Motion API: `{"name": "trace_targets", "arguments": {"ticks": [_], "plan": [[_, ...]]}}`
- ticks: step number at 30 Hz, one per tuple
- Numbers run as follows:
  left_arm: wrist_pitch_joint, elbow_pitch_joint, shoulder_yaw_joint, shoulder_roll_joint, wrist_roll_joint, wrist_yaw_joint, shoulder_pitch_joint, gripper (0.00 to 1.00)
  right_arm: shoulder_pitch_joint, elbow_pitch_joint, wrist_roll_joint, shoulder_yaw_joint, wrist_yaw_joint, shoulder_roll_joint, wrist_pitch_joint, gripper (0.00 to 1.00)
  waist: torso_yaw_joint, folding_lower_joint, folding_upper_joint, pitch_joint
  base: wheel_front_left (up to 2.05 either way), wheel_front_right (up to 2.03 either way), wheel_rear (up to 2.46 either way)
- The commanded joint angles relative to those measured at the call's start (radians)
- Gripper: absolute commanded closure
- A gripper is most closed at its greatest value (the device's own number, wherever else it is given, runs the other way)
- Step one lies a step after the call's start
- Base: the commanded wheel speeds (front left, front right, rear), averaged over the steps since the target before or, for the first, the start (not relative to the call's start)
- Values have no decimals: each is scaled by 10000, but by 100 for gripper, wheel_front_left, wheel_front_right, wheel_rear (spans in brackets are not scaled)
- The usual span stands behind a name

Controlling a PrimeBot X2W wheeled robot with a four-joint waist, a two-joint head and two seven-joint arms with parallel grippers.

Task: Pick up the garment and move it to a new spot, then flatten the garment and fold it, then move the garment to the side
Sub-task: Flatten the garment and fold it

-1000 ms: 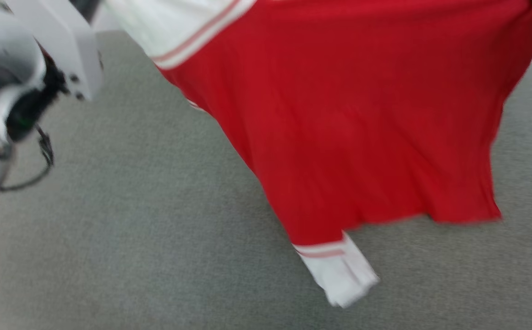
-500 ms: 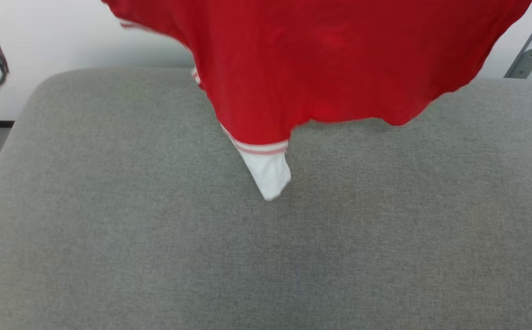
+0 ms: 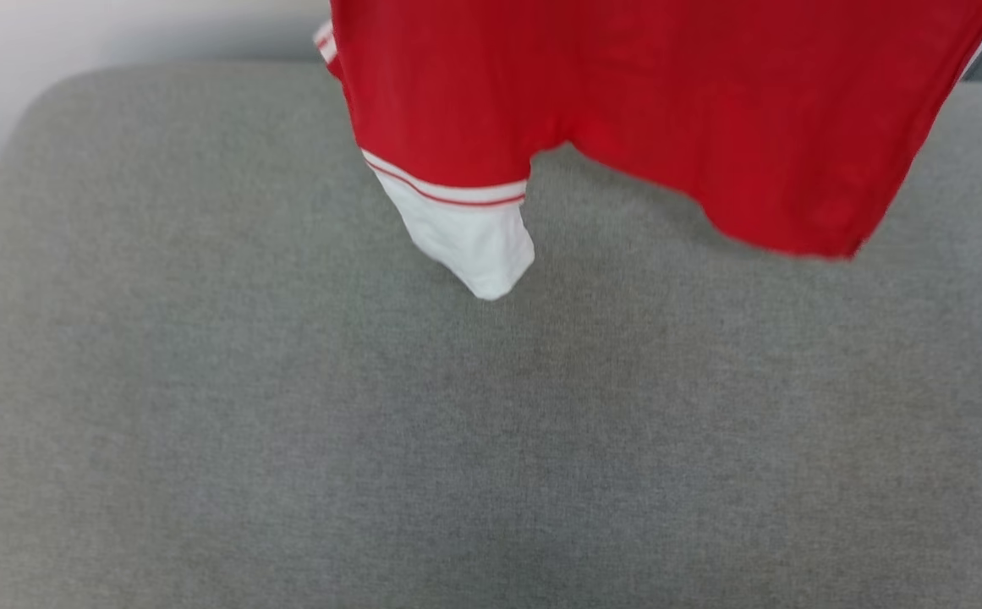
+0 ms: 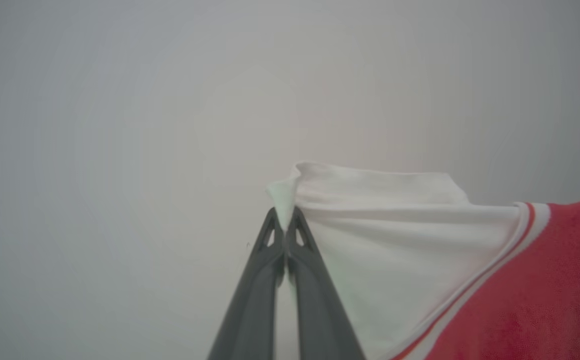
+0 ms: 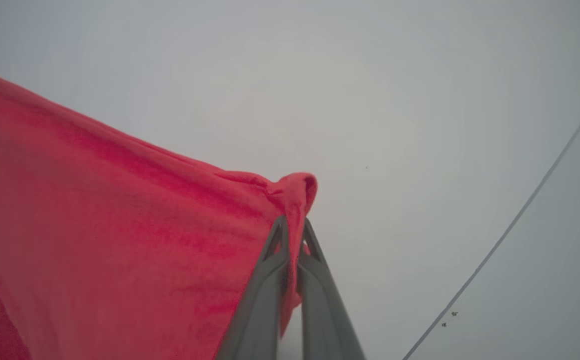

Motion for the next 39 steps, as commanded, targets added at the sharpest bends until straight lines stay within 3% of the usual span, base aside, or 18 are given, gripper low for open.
{"name": "trace_targets", "arguments": {"ticks": [1, 9, 16, 20, 26, 30, 36, 39], "plan": [[-55, 78, 12, -22, 84, -36, -161, 100, -104, 50, -88, -87, -19, 9, -42, 100, 2, 0, 0, 646, 0, 0, 0], [-1785, 1373, -199, -626, 1074, 242, -1915, 100, -1319, 929, -1985, -815, -19, 621, -1873, 100, -19, 0, 0, 2677, 0, 0, 0], [-4407, 2363, 37, -1220, 1811, 800, -3539, 100, -2424, 2075, -4668, -1782, -19, 1198, -4973, 100, 111, 0, 0, 3959, 0, 0, 0], [-4633, 1751, 341, -1384, 2103, 482, -3347, 100, -2270, 2758, -5528, -1787, -19, 1595, -5554, 100, 231, 0, 0, 4119, 0, 0, 0], [-4620, 1332, 381, -1279, 1964, -210, -1051, 100, -1117, 3708, -4837, -920, -19, 1671, -5685, 100, 376, 0, 0, 3358, 0, 0, 0], [-3993, 1281, 145, -1117, 1511, -424, 717, 100, 11, 3900, -3648, 178, -19, 1450, -5317, 100, 442, 0, 0, 2675, 0, 0, 0], [-2004, 9, -230, -557, 548, -631, 3487, 100, 2047, 2746, -1107, 1340, -19, 689, -4220, 100, 454, 0, 0, 1748, 0, 0, 0], [-998, -1247, -283, -80, -30, -393, 5005, 100, 3099, 1835, -89, 1694, -19, 103, -3686, 100, 428, 0, 0, 1351, 0, 0, 0]]}}
